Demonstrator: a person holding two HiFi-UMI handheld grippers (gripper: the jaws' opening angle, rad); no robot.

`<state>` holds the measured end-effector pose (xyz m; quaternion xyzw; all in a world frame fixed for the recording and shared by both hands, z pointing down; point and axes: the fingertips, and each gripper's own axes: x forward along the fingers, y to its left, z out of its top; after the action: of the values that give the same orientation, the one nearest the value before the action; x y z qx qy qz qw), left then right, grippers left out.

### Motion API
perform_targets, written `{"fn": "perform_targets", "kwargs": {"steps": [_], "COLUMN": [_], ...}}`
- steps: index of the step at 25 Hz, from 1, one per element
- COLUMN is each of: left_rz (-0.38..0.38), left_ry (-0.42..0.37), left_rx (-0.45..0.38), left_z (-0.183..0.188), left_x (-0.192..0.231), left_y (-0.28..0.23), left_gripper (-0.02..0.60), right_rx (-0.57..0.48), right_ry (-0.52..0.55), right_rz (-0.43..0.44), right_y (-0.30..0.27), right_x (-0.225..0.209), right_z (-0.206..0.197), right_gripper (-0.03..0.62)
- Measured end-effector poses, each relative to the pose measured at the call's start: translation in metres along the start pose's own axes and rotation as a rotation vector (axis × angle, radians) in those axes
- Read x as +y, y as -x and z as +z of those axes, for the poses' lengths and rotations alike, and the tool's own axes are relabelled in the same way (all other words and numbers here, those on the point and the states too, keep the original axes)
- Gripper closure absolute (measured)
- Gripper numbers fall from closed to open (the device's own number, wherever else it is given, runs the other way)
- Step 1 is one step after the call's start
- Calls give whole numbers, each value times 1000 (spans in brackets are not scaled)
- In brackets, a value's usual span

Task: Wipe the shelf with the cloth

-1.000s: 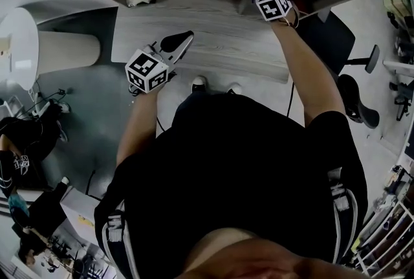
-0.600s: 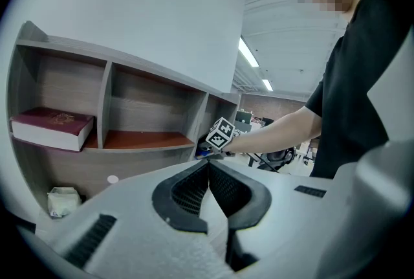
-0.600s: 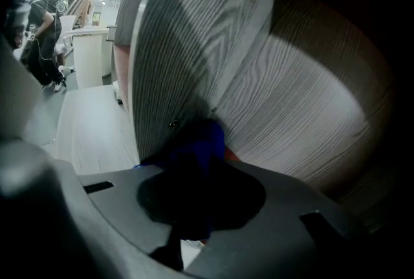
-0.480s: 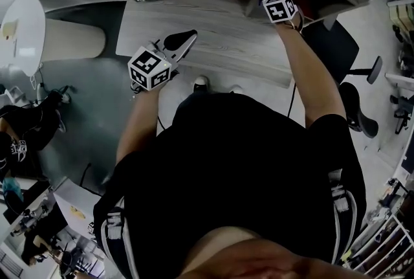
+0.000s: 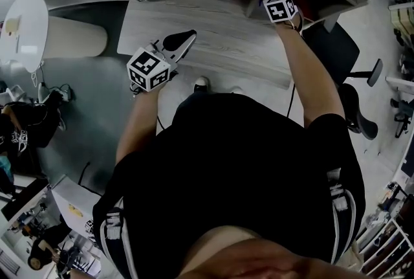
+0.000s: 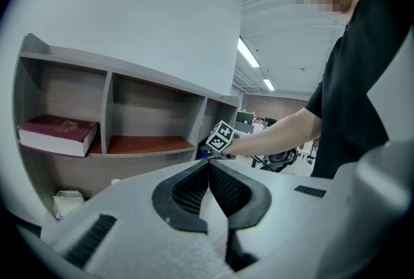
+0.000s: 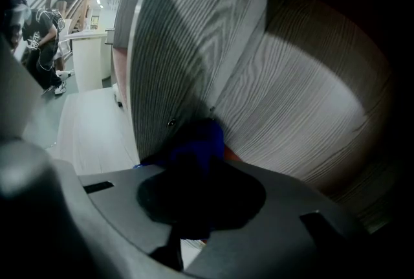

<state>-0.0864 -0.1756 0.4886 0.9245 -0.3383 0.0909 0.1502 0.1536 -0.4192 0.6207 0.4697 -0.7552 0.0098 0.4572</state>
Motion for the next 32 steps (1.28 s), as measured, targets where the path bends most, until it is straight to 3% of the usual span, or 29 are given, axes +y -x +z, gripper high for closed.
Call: {"fn": "perform_targets", "kwargs": {"steps": [17,27,32], "left_rz": [22,11,-9], "left_ry": [-16,-25,-29], "left_rx": [8,9,8], "left_z": [-1,0,1], "left_x": [-17,-22,-27], "left_y": [17,18,10], "left_gripper": [563,564,563], "right_rx": [-1,-23,-83], "right_ry": [-30,-126,-162], "right_rz": [4,-2,8], "right_y": [0,4,17], "right_x": [1,-4,-9], "right_z": [-2,-1,5], "right_gripper": [539,539,539]}}
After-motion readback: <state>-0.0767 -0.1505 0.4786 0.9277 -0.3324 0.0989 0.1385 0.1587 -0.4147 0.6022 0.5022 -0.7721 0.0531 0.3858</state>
